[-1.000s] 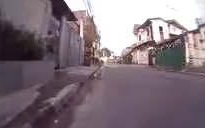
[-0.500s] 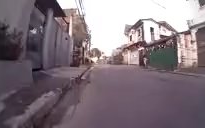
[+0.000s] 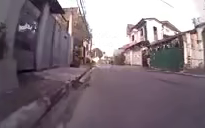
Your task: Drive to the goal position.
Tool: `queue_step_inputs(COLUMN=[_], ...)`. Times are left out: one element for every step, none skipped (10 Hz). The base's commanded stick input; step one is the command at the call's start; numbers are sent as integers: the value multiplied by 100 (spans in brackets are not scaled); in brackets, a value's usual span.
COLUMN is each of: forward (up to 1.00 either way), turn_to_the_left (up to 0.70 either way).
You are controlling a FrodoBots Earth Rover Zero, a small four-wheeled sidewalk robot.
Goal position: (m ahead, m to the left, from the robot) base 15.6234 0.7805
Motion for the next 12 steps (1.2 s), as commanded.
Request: queue_step_inputs(forward=[100, 100, 100, 100, 100, 100, 100, 100, 100, 100, 100, 100], turn_to_the_left=[0, 0, 0, 0, 0, 0, 0, 0, 0, 0, 0, 0])
